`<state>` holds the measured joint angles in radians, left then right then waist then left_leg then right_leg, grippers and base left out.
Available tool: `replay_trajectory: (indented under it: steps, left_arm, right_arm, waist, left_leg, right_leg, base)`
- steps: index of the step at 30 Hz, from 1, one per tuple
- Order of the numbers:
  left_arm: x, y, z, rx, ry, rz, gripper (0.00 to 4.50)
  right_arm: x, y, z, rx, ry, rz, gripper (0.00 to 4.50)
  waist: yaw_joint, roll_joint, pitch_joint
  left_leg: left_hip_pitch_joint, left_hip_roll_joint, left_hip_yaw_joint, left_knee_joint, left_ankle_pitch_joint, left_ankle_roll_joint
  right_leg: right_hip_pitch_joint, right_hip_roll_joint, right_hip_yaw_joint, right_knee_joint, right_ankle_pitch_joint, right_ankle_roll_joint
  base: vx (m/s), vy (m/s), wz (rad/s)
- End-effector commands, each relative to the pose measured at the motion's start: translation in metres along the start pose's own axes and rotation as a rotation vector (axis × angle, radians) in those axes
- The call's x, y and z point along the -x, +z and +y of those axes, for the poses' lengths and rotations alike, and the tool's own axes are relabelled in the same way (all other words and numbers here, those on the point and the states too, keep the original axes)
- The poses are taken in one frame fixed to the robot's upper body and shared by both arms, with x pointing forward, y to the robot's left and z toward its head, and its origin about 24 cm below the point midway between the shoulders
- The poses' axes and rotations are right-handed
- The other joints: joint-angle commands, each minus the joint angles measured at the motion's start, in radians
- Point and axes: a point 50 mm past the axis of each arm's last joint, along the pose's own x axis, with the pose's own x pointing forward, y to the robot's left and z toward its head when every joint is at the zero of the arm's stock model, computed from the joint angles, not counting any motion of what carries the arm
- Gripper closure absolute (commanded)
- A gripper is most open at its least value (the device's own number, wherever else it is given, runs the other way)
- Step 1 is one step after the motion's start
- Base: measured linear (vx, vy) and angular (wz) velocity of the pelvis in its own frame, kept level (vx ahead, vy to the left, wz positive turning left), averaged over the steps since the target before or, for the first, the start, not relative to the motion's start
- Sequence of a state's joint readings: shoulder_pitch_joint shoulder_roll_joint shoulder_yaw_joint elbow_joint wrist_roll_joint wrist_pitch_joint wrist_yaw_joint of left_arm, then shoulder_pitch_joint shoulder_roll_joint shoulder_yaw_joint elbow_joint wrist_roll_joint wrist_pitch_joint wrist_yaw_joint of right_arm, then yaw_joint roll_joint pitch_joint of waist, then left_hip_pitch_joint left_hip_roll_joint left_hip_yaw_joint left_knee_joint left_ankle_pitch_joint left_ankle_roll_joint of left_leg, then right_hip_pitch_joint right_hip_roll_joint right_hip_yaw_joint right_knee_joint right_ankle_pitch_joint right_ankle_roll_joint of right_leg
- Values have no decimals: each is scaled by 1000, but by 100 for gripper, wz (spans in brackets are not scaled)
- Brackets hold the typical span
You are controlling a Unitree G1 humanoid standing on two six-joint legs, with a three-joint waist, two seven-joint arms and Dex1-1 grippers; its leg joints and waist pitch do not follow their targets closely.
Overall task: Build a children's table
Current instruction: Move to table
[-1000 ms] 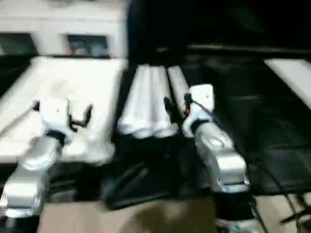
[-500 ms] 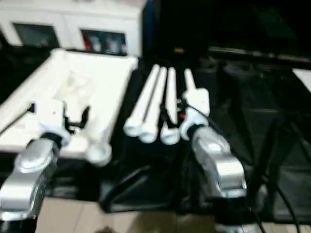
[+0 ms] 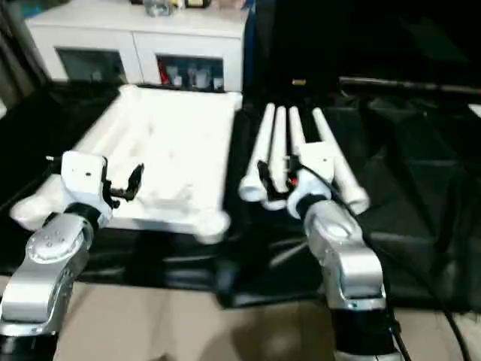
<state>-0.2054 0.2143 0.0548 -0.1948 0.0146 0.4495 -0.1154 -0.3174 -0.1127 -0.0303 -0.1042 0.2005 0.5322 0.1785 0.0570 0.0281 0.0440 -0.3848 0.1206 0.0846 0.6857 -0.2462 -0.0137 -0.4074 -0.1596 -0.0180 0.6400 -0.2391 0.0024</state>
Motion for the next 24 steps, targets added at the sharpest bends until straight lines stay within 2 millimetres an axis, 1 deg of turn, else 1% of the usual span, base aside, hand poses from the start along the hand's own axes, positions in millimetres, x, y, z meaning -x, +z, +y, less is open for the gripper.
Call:
replay_trajectory:
  steps: [1,2,3,4,5,6,7,8,9,10,11,12,13,14,15,16,17,18,19,20,21,22,23,24]
  left_arm:
    - [-1,2,0,6,1,-8,37]
    - [-1,1,0,7,1,-8,37]
    - [-1,1,-1,7,1,-8,37]
    - [-1,1,-1,8,0,-9,37]
    - [-1,2,-3,5,-5,-17,37]
    - [-1,3,-3,2,-8,-22,37]
    - [-1,3,-3,-13,-1,-19,37]
    - [-1,3,-4,-46,-1,-23,37]
    - [-1,3,-4,-72,-3,-13,37]
    - [-2,3,-4,-74,-4,-13,37]
    - [-2,3,-4,-73,-4,-13,37]
    - [-2,3,-4,-63,-3,-18,37]
    - [-2,4,-4,-57,-3,-22,37]
    - [-2,4,-5,-54,-4,-24,37]
    - [-3,4,-6,-37,-4,-30,37]
    - [-3,4,-6,-37,-4,-30,37]
    - [-3,4,-6,-16,10,-14,37]
    - [-4,6,-6,-9,12,-27,37]
    - [-4,5,-6,-10,11,-23,37]
    - [-4,5,-6,-12,9,-13,37]
    - [-4,5,-6,-11,1,-13,37]
    - [-4,5,-6,-11,-2,-13,37]
    - [-4,4,-6,-11,-8,-13,37]
    - [-4,4,-6,-20,-15,-19,37]
  right_arm:
    - [-1,7,1,13,3,-24,10]
    - [-1,7,1,13,3,-24,10]
    - [-1,7,1,13,3,-25,10]
    - [-1,7,1,13,3,-25,10]
    - [-2,7,0,13,2,-24,10]
    - [-2,7,0,14,1,-24,10]
    - [-2,7,0,13,1,-24,10]
    - [-2,7,-1,13,-1,-24,10]
    - [-2,8,-1,13,-4,-22,10]
    - [-2,8,-1,13,-6,-22,10]
    - [-2,8,-1,13,-6,-22,10]
    - [-2,8,-2,14,-9,-23,10]
    - [-2,8,-2,14,-11,-23,10]
    - [-2,8,-2,15,-11,-23,10]
    - [-3,8,-3,16,-14,-22,10]
    - [-3,8,-3,16,-14,-22,10]
    - [-2,8,-4,17,-17,-21,10]
    - [-2,9,-5,21,-21,-16,10]
    - [-2,8,-5,23,-22,-15,10]
    - [-2,8,-6,26,-25,-11,10]
    - [-2,8,-6,26,-28,-9,10]
    - [-2,8,-6,26,-29,-9,10]
    - [-2,8,-7,25,-30,-8,10]
    - [-2,9,-7,21,-29,-11,10]
  waist:
    - [-33,42,-68]
    - [-21,32,-57]
    - [-17,23,-58]
    - [-9,2,-60]
    - [18,-67,-64]
    - [49,-70,-56]
    - [38,-49,-63]
    - [35,-49,-37]
    - [25,-35,-25]
    - [12,-14,-27]
    - [-3,31,-34]
    - [-29,60,-50]
    - [-36,70,-46]
    - [-35,74,-51]
    - [-26,76,-62]
    - [-26,76,-62]
    - [-21,71,-71]
    - [-18,53,-75]
    - [-11,44,-72]
    - [-4,28,-67]
    - [10,-21,-74]
    - [53,-45,-66]
    - [63,-41,-65]
    - [58,-27,-53]
  left_leg:
    - [80,53,-49,-155,155,480]
    - [66,92,-34,-154,205,541]
    - [66,103,-32,-158,195,546]
    - [66,102,-25,-161,115,483]
    - [6,63,14,-120,-140,267]
    - [-46,-5,-37,122,-202,57]
    - [-78,-14,-73,155,-155,-13]
    - [-91,-1,-90,136,-119,-87]
    - [1,28,-77,34,-140,-98]
    - [33,27,-72,-36,-191,-112]
    - [53,37,-79,-87,-265,-146]
    - [42,164,-162,-197,-450,-292]
    - [44,182,-174,-208,-425,-298]
    - [51,209,-185,-216,-371,-291]
    - [50,220,-174,-202,-266,-206]
    - [50,220,-174,-202,-266,-206]
    - [58,200,-159,-196,-243,-117]
    - [59,149,-138,-193,-223,18]
    - [50,128,-125,-187,-222,51]
    - [29,100,-99,-178,-253,55]
    - [-25,43,-48,-122,-219,39]
    - [-32,25,-10,-88,-77,20]
    - [-22,39,-9,-91,-39,8]
    - [-32,59,3,-139,-40,-28]
  right_leg:
    - [-46,126,-79,112,-142,-44]
    - [-61,106,-86,121,-123,-7]
    - [-55,93,-85,116,-110,2]
    - [-39,61,-62,80,-78,12]
    - [18,-61,39,-32,-149,56]
    - [16,-224,196,-163,-436,54]
    - [53,-225,181,-148,-520,27]
    - [69,-174,111,-143,-594,-51]
    - [29,-85,14,-142,-572,-167]
    - [25,-8,-42,-118,-535,-180]
    - [24,52,-64,-92,-420,-150]
    - [20,95,-41,36,51,-81]
    - [10,100,-48,50,55,-73]
    - [-9,98,-53,70,22,-62]
    - [-36,99,-50,109,-89,-24]
    - [-36,99,-50,109,-89,-24]
    - [-31,98,-50,99,-101,-21]
    - [-5,87,-38,56,-58,-31]
    - [3,76,-29,31,-36,-33]
    - [22,60,-14,-8,-18,-38]
    - [67,-19,32,-78,-6,-84]
    - [72,-74,53,-121,-159,11]
    - [61,-70,58,-123,-234,23]
    - [56,-18,24,-115,-389,-3]
  base:
    - [-87,275,6]
    - [-100,226,-1]
    - [-100,226,-1]
    - [-118,205,-12]
    - [-139,201,9]
    - [-139,201,9]
    - [-117,208,-5]
    - [-115,245,-30]
    - [-115,245,-30]
    - [-112,277,-3]
    - [-44,140,5]
    - [-107,277,19]
    - [-102,238,16]
    - [-142,290,21]
    - [-80,153,7]
    - [-87,73,10]
    - [-91,14,4]
    - [-91,14,4]
    - [-92,-33,0]
    - [-86,-76,-8]
    - [-86,-76,-8]
    - [-83,-103,-13]
    - [-77,-86,-13]
    - [-77,-86,-13]
